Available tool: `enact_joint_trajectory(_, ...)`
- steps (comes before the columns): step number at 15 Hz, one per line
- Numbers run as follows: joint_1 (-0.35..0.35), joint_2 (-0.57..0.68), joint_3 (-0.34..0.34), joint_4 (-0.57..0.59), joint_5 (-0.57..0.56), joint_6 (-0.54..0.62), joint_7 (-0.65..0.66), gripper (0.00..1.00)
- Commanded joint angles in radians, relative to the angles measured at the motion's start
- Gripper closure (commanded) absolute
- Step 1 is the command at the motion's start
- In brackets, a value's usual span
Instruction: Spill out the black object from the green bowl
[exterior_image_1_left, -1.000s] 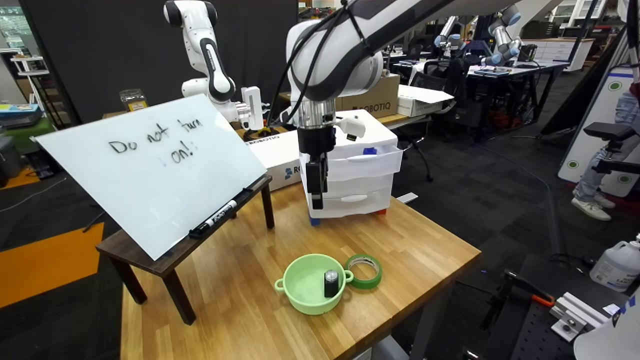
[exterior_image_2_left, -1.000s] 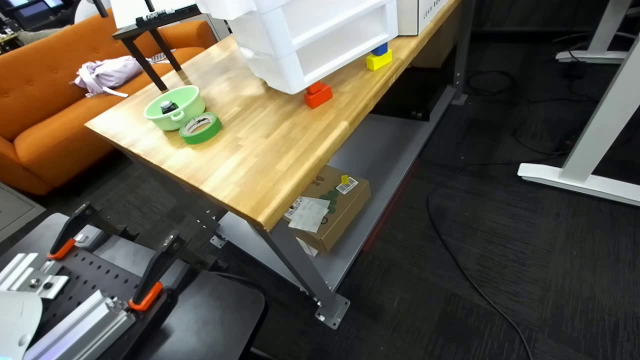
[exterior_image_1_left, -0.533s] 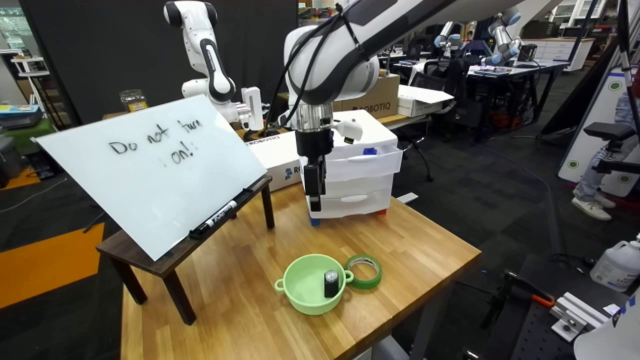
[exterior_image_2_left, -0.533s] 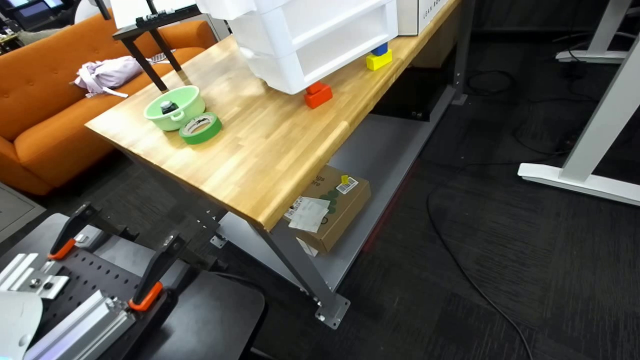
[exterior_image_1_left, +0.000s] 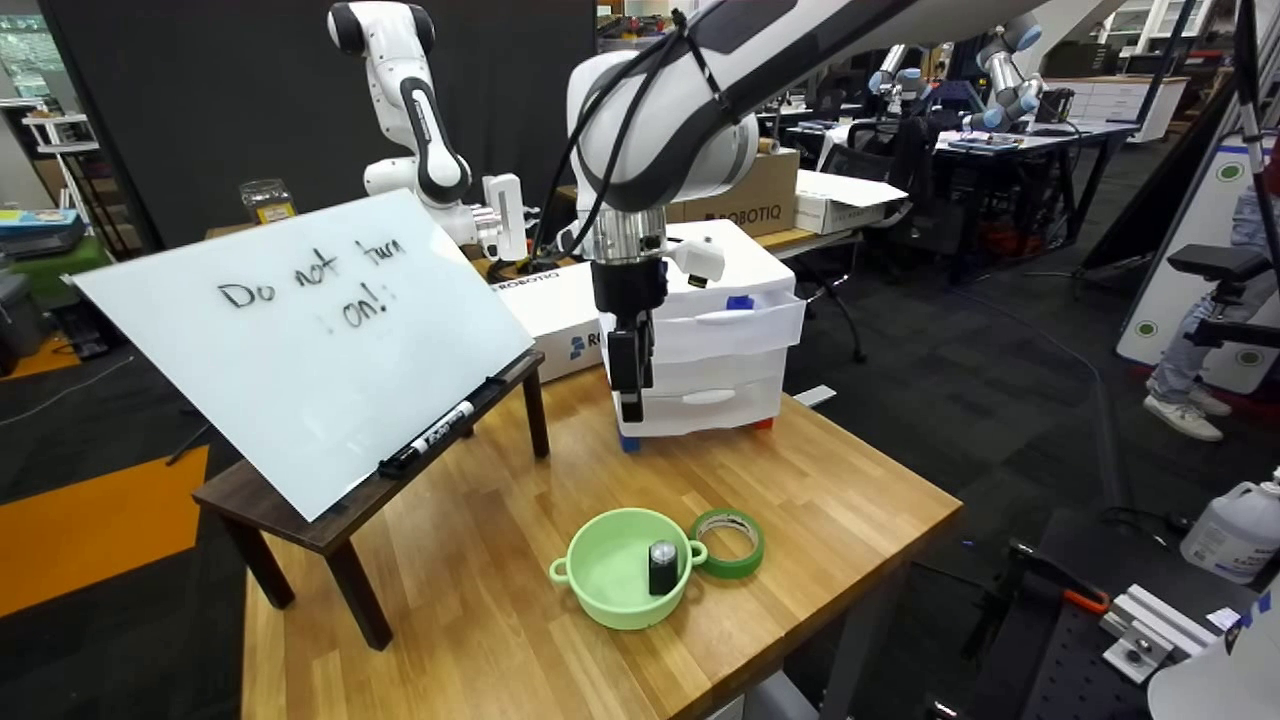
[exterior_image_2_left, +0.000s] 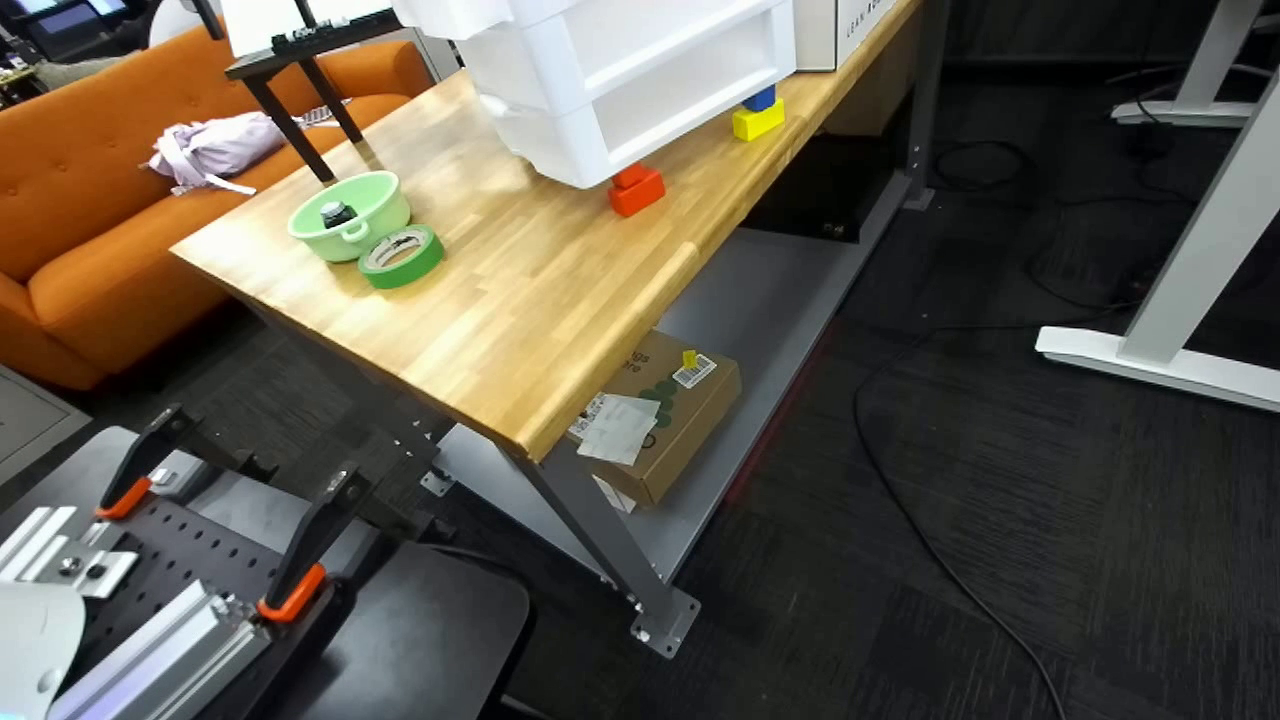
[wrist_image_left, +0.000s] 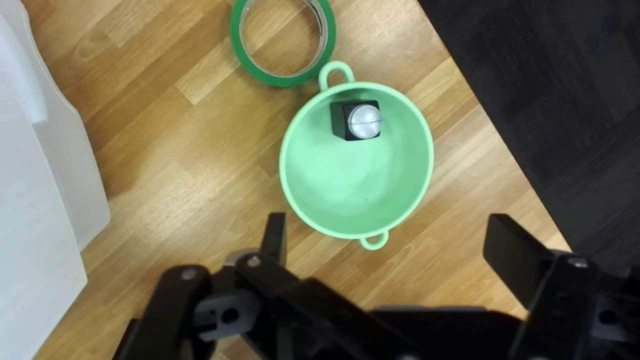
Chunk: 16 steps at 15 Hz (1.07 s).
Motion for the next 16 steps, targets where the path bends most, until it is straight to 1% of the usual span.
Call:
enact_joint_trajectory(1, -0.014, 0.033, 0.015, 0.043, -0.046, -0.022, 0.041, 0.00)
enact_joint_trajectory(2, -0.018, 0.047, 0.015, 0.054, -0.048, -0.027, 0.042, 0.00)
enact_joint_trajectory(5, -0.046, 0.112, 0.029, 0.105, -0.006, -0.038, -0.022, 0.00)
enact_joint_trajectory(10, -0.074, 0.222, 0.040, 0.189, 0.004, -0.048, -0.058, 0.00)
enact_joint_trajectory(13, -0.077, 0.269, 0.058, 0.222, -0.002, -0.049, -0.059, 0.00)
enact_joint_trajectory(16, -0.063, 0.305, 0.075, 0.236, -0.015, -0.050, -0.048, 0.00)
